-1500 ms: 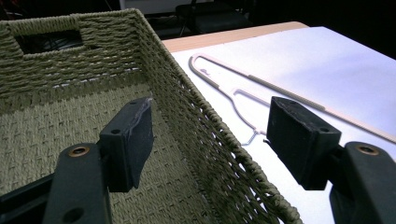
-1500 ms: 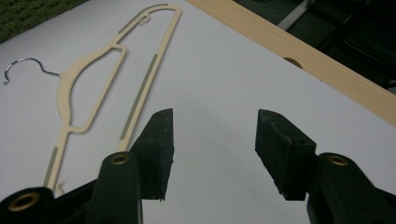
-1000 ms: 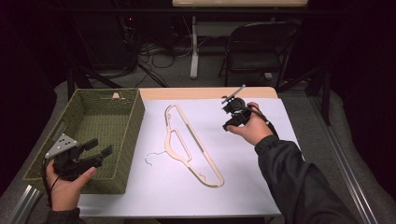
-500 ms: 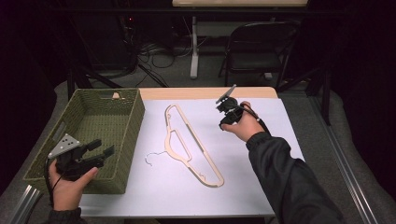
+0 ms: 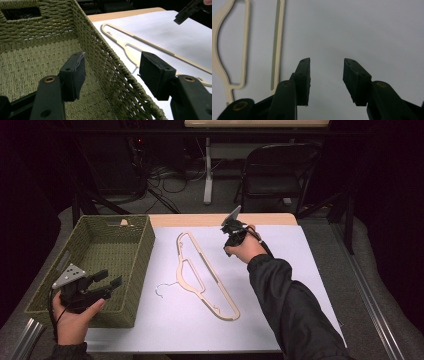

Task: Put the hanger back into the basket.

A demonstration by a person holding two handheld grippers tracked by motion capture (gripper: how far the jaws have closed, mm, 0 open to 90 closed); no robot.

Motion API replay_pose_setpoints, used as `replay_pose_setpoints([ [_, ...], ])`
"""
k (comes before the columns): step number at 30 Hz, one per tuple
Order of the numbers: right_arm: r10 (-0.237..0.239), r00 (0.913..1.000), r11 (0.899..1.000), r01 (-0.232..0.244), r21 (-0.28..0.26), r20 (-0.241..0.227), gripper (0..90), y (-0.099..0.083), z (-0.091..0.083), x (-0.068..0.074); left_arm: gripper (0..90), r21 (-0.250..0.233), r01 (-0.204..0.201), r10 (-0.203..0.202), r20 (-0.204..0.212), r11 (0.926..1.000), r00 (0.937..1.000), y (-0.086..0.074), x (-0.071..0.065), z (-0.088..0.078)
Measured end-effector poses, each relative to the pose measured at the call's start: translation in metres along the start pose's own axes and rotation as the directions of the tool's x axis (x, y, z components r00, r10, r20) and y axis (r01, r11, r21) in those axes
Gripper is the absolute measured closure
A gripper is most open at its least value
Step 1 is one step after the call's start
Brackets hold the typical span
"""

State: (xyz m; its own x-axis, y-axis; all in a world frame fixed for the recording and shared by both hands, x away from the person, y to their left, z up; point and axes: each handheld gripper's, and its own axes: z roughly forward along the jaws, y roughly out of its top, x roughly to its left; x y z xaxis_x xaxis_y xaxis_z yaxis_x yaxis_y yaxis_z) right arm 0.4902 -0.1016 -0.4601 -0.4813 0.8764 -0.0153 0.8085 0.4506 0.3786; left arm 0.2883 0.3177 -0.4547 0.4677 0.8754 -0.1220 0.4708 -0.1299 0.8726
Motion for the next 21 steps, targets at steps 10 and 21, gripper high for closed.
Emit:
replay_pose_setpoints([
  [10,-0.043,0.9990,0.995,0.044,0.090,-0.011,56.5,0.001,0.016,0.011,37.7,0.007,0.009,-0.009,-0.011,0.9999,0.9999,-0.001,0.002,-0.001],
  [21,0.006,0.9997,0.985,-0.002,0.170,-0.022,55.8,-0.005,0.026,0.014,37.8,0.007,0.011,-0.010,-0.008,0.9999,0.9999,-0.001,0.001,0.001],
])
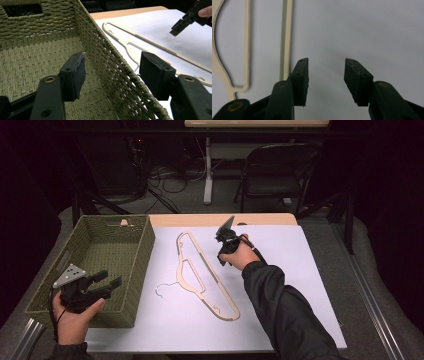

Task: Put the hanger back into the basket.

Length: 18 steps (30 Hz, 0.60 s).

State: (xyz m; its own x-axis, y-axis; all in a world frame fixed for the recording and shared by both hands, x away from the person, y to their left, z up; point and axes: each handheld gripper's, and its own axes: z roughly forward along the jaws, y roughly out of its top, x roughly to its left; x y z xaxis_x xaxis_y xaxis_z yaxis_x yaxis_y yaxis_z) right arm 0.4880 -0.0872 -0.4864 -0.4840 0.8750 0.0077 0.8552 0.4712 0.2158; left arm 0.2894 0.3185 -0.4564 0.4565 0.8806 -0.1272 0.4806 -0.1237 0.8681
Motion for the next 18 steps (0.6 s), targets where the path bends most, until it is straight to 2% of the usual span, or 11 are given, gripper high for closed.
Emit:
replay_pose_setpoints([
  [1,-0.009,1.0000,1.000,0.009,-0.013,-0.001,56.6,-0.001,0.003,0.002,37.8,0.000,0.000,0.000,0.000,1.0000,1.0000,0.000,0.000,0.000],
  [2,0.038,0.9986,0.993,-0.042,-0.106,-0.037,57.2,-0.004,0.011,0.006,37.8,0.002,0.000,0.000,0.001,1.0000,1.0000,0.000,0.000,0.000],
  [3,-0.028,0.9996,0.999,0.028,-0.033,-0.010,58.6,-0.001,0.009,0.008,38.0,0.004,0.000,0.000,0.002,1.0000,1.0000,0.000,0.000,0.001],
  [6,-0.021,0.9996,0.999,0.020,-0.039,-0.020,58.7,-0.002,0.013,0.014,38.0,0.006,0.000,0.000,0.001,1.0000,1.0000,0.000,0.000,0.001],
  [7,-0.051,0.9985,0.999,0.051,-0.019,-0.019,58.7,-0.001,0.016,0.017,38.0,0.006,0.000,0.000,0.001,1.0000,1.0000,0.000,0.000,0.001],
  [11,-0.059,0.9977,0.998,0.058,-0.019,-0.035,58.7,-0.002,0.022,0.021,38.1,0.008,-0.001,0.001,0.001,1.0000,1.0000,0.000,0.001,0.001],
  [13,-0.038,0.9967,0.996,0.033,-0.077,-0.071,58.8,-0.004,0.031,0.025,38.1,0.010,0.000,0.000,0.001,1.0000,1.0000,-0.001,0.001,0.001],
  [14,-0.038,0.9967,0.996,0.033,-0.077,-0.071,58.8,-0.004,0.031,0.025,38.1,0.010,0.000,0.000,0.001,1.0000,1.0000,-0.001,0.001,0.001],
  [15,-0.010,0.9970,1.000,0.009,-0.013,-0.076,58.8,-0.003,0.029,0.028,38.1,0.009,0.001,-0.001,0.000,1.0000,1.0000,-0.001,0.001,0.001],
  [16,-0.043,0.9964,0.999,0.041,-0.026,-0.073,58.8,-0.003,0.031,0.028,38.1,0.009,0.002,-0.002,0.000,1.0000,1.0000,-0.001,0.001,0.002],
  [18,-0.028,0.9964,0.999,0.026,-0.020,-0.080,58.9,-0.004,0.033,0.033,38.1,0.011,0.000,0.000,-0.001,0.9999,1.0000,-0.001,0.001,0.002],
])
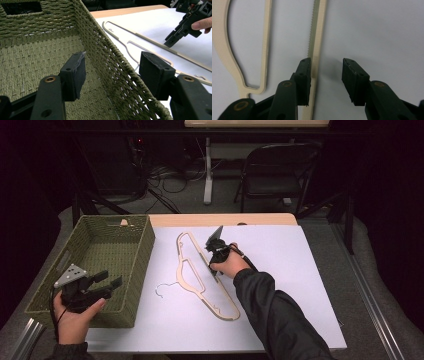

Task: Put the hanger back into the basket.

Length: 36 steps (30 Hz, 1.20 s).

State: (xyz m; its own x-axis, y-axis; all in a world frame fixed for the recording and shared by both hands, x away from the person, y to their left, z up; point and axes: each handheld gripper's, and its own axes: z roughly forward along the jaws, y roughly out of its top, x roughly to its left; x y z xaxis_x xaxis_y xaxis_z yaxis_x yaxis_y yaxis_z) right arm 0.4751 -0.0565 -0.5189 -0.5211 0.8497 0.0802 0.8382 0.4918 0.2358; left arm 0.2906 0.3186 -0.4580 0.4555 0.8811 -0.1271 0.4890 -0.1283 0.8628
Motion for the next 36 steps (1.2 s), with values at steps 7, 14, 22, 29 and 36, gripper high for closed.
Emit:
replay_pose_setpoints([
  [7,-0.037,0.9993,0.999,0.037,0.022,-0.002,62.8,0.000,0.004,0.004,38.1,0.000,0.001,-0.001,0.000,1.0000,1.0000,0.000,0.000,0.000],
  [14,-0.046,0.9989,0.997,0.046,0.062,0.006,65.8,0.000,0.002,0.006,38.3,-0.001,0.003,-0.003,-0.001,1.0000,1.0000,0.000,0.000,0.000],
  [22,-0.008,0.9997,0.999,0.009,0.046,-0.021,73.8,-0.003,0.008,0.012,38.4,0.000,0.004,-0.004,-0.002,1.0000,1.0000,-0.001,0.000,0.000],
  [29,0.033,0.9984,0.994,-0.038,-0.102,-0.045,74.9,-0.009,0.021,0.016,38.8,-0.004,0.005,-0.005,-0.003,1.0000,1.0000,0.000,0.000,0.000],
  [36,-0.043,0.9986,0.994,0.040,0.098,0.030,75.2,-0.002,0.008,0.015,38.9,-0.003,0.005,-0.005,-0.005,1.0000,1.0000,0.000,0.001,-0.001],
])
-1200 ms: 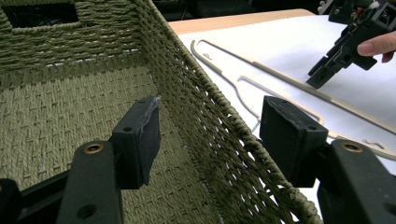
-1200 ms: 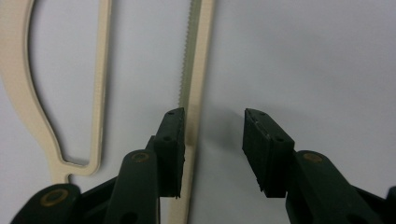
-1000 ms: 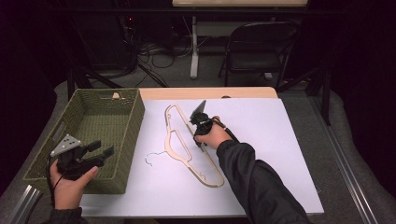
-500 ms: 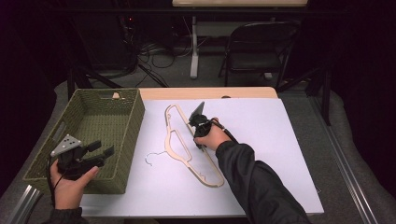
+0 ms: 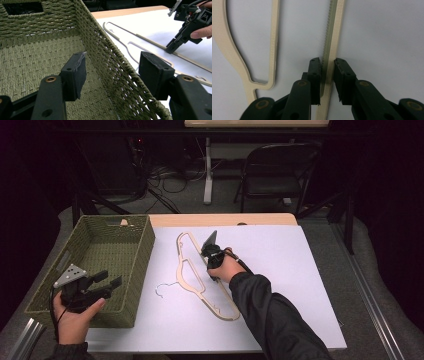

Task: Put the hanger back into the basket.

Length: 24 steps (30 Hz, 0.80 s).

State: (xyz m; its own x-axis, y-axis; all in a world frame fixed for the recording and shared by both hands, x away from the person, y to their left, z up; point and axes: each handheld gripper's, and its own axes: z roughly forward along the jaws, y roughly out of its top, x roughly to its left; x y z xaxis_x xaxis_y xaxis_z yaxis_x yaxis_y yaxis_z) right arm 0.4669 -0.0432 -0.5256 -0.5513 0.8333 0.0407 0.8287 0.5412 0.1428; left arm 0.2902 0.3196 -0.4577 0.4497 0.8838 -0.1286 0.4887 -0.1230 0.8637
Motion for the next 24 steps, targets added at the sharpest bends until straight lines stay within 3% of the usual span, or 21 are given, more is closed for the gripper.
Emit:
replay_pose_setpoints([
  [3,0.005,1.0000,1.000,-0.005,-0.002,-0.002,73.7,0.0003,0.0004,0.0004,38.9,-0.002,0.001,-0.001,0.000,1.0000,1.0000,0.0000,0.0000,-0.0002],
  [4,0.030,0.9994,0.999,-0.031,-0.028,-0.017,73.7,-0.0007,0.0026,0.0013,38.9,-0.003,0.002,-0.002,0.000,1.0000,1.0000,0.0000,0.0000,-0.0002],
  [10,0.028,0.9994,1.000,-0.029,-0.013,-0.019,72.4,0.0002,0.0017,0.0010,39.0,-0.002,0.001,-0.001,0.000,1.0000,1.0000,0.0000,-0.0002,-0.0002],
  [18,0.049,0.9987,0.999,-0.049,0.004,0.017,77.5,0.0018,0.0010,0.0013,39.0,-0.004,-0.002,0.002,-0.002,1.0000,1.0000,0.0006,-0.0010,-0.0008],
  [19,0.078,0.9969,0.996,-0.078,-0.050,0.004,78.0,0.0005,0.0051,0.0017,39.1,-0.005,-0.003,0.003,-0.001,1.0000,1.0000,0.0007,-0.0011,-0.0009],
  [21,0.097,0.9953,0.995,-0.097,-0.032,0.005,78.3,0.0009,0.0039,0.0025,39.2,-0.008,-0.003,0.003,-0.001,1.0000,1.0000,0.0009,-0.0014,-0.0011],
  [22,0.108,0.9939,0.994,-0.108,0.008,0.020,78.5,0.0021,0.0011,0.0023,39.2,-0.009,-0.004,0.004,-0.002,1.0000,1.0000,0.0010,-0.0015,-0.0013],
  [24,0.106,0.9941,0.994,-0.106,0.012,0.024,78.9,0.0025,0.0007,0.0005,39.2,-0.009,-0.004,0.004,-0.004,1.0000,1.0000,0.0012,-0.0020,-0.0016],
])
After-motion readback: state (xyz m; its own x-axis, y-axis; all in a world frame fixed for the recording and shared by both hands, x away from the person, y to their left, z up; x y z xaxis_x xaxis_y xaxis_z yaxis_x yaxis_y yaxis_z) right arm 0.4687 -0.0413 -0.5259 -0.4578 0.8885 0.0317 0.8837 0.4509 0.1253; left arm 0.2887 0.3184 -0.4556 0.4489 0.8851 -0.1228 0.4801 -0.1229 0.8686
